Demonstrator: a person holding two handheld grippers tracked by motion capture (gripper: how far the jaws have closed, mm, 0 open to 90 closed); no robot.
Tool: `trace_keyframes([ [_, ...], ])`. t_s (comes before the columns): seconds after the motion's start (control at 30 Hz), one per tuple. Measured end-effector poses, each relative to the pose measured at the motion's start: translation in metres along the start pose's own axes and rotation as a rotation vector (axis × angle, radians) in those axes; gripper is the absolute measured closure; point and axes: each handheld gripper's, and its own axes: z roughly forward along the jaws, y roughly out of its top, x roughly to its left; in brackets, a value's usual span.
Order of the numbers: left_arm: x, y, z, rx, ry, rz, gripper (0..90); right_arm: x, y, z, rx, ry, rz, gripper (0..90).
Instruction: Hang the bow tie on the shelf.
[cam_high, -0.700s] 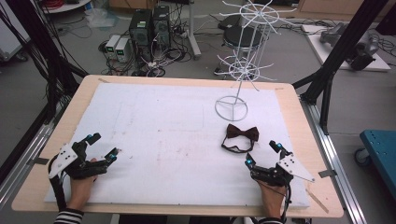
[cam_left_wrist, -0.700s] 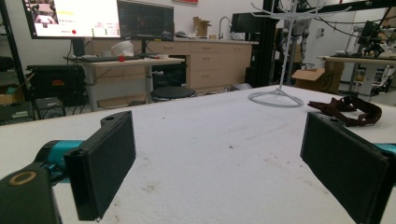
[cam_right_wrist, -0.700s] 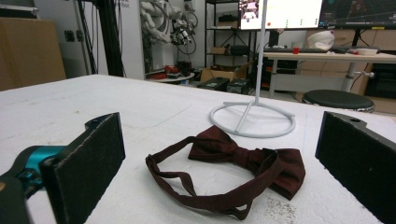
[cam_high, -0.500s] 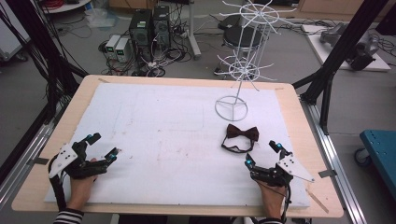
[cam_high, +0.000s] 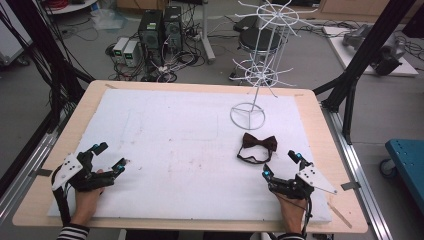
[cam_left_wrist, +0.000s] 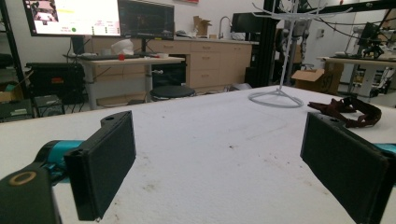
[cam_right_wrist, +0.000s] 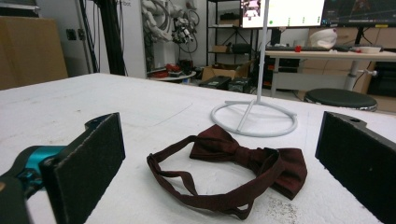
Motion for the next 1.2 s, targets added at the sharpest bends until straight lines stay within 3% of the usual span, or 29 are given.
trace_keyframes([
  [0.13, 0.000, 0.000, 0.000, -0.001, 0.000, 0.000, 10.7, -0.004, 0.002, 0.001, 0.006, 0.001, 0.028, 0.6],
  [0.33, 0.000, 0.000, 0.000, 0.002, 0.001, -0.001, 10.7, -0.008, 0.007, 0.000, -0.008, 0.009, 0.032, 0.6],
  [0.5, 0.000, 0.000, 0.000, 0.001, 0.001, 0.001, 10.7, -0.015, 0.027, 0.001, 0.017, 0.034, 0.033, 0.6],
  [0.67, 0.000, 0.000, 0.000, 0.000, 0.001, 0.000, 10.7, -0.022, 0.046, 0.006, 0.069, 0.089, 0.048, 0.6],
  [1.2, 0.000, 0.000, 0.000, 0.002, 0.001, -0.001, 10.7, -0.039, 0.090, 0.021, 0.178, 0.117, -0.048, 0.6],
])
